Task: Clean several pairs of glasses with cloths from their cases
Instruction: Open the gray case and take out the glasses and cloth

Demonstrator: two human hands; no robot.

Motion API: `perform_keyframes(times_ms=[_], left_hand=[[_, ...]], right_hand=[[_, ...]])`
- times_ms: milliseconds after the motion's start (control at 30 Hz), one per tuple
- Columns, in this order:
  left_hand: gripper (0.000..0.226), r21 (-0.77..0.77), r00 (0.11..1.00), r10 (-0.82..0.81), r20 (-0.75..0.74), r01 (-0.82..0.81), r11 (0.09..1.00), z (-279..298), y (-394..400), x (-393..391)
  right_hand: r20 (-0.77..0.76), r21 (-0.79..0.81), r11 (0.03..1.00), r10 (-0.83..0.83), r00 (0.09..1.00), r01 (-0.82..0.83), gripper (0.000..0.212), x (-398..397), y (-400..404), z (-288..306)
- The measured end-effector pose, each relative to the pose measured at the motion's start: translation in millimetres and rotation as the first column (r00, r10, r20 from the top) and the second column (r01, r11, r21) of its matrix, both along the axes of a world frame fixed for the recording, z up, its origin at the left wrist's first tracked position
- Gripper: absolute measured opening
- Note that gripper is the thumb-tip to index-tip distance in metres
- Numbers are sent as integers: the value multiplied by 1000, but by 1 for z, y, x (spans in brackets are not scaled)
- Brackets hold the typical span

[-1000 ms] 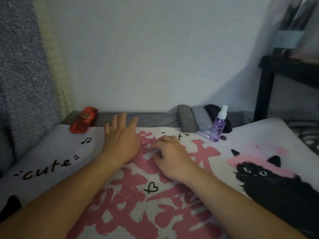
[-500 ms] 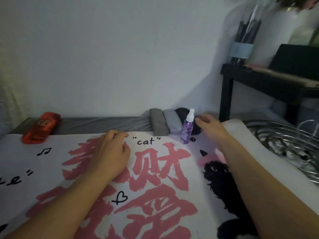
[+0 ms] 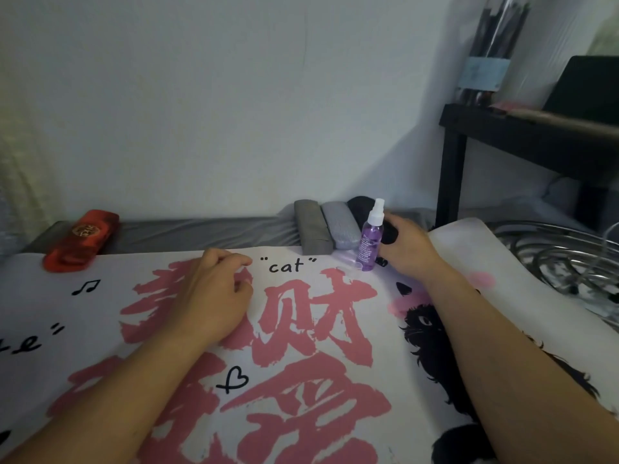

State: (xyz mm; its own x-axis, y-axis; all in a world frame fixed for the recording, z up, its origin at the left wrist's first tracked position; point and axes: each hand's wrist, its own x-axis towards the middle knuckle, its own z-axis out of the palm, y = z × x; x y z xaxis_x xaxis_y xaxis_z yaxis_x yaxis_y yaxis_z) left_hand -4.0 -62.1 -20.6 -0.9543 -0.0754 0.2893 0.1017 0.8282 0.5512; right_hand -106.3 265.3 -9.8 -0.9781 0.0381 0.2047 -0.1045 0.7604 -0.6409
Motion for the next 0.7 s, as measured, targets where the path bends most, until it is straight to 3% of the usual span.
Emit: perform_keyframes(times_ms=[167,267,333,433,567,633,700], left_hand=[[38,39,1000,-5,-6,5,999,0,-1,0],[38,35,1000,-9,3,9,999,1,0,0],[38,31,1000,-11,10,10,999,1,0,1],[38,29,1000,-27,6,27,999,0,-1,0],[34,70,998,-43,-36,46,996,-1,1,-2],[30,219,994,-17,-109,41,975,5,4,1],[25,529,988,52,-147,34,848,15,8,4]], right_hand=[[-52,-210,971,-131,990,117,58,1,2,7],[-41,-451,869,-248,968,204,43,5,8,11],[-58,-514,827,-299,953,228,36,12,11,16],[-195,-517,828,-361,912,217,41,27,6,35],[-515,-476,878,-321,795,47,53,54,-15,77],[-648,-325,944,-179,740,-56,55,71,-37,88],[-672,-152,978,2,740,-140,60,89,-71,83]])
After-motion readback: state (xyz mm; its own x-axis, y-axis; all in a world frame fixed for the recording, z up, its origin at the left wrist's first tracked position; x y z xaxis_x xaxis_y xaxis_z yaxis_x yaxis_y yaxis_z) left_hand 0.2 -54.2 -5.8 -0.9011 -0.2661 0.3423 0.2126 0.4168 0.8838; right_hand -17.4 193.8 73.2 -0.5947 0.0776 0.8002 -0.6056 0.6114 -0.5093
